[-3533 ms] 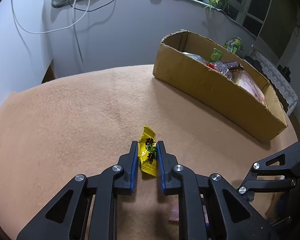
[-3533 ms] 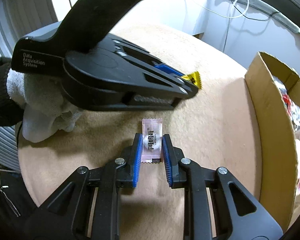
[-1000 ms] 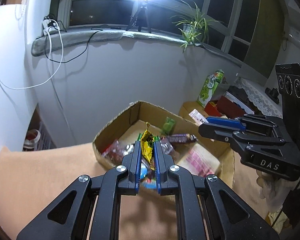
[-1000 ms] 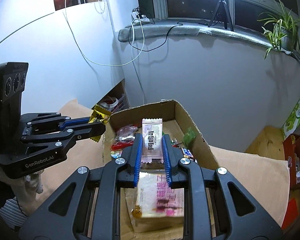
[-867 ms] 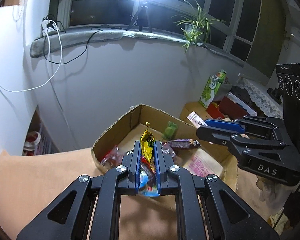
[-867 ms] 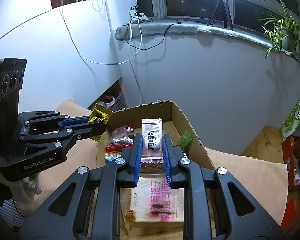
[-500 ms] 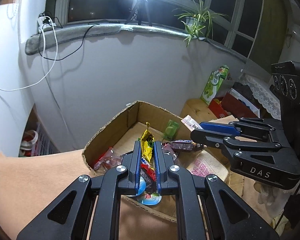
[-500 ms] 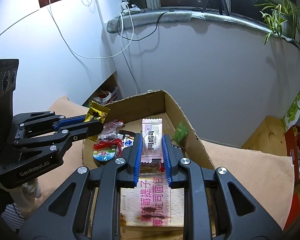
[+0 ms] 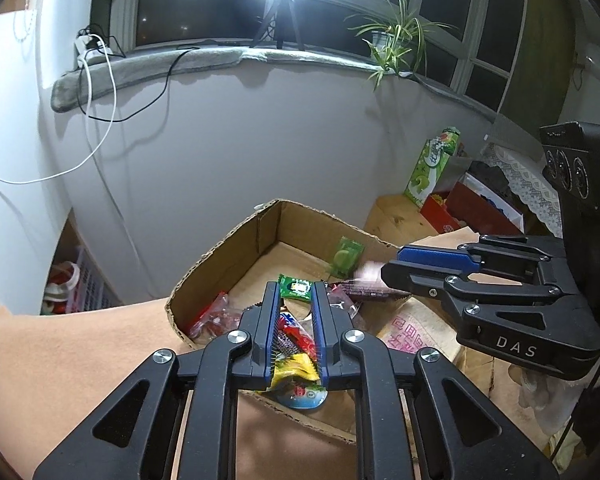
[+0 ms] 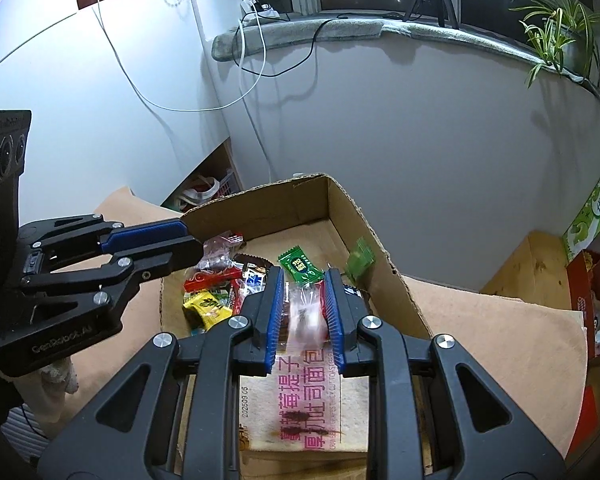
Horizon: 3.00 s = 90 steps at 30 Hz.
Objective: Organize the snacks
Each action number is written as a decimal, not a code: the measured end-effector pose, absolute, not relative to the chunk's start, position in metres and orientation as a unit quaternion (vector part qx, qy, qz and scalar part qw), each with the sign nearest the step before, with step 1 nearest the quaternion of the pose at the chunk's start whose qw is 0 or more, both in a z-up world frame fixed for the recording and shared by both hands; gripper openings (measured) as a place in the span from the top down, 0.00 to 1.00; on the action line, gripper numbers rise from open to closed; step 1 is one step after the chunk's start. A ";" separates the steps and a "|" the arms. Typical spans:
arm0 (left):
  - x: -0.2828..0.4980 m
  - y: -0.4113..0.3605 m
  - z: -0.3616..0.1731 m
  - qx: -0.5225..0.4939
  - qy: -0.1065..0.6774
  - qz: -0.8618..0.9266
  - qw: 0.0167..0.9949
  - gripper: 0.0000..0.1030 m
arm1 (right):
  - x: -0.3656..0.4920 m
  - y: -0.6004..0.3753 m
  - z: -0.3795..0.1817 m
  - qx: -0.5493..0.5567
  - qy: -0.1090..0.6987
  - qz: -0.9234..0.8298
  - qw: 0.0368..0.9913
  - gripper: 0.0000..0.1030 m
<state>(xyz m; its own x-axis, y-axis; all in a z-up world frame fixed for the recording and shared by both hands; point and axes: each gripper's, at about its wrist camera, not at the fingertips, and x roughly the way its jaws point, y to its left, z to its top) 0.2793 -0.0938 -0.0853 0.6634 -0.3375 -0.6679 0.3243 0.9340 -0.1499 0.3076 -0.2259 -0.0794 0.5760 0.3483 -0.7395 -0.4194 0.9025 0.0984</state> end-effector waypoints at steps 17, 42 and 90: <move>0.266 -0.092 -0.083 -0.010 0.364 -0.171 0.916 0.48 | 0.287 -0.235 -0.066 -0.041 0.382 0.183 0.905 0.23; 0.192 -0.073 -0.069 -0.037 0.330 -0.158 0.930 0.32 | 0.193 -0.230 -0.033 -0.051 0.325 0.113 0.937 0.07; 0.157 -0.059 -0.054 -0.037 0.316 -0.104 0.942 0.28 | 0.157 -0.225 -0.011 -0.064 0.288 0.105 0.950 0.00</move>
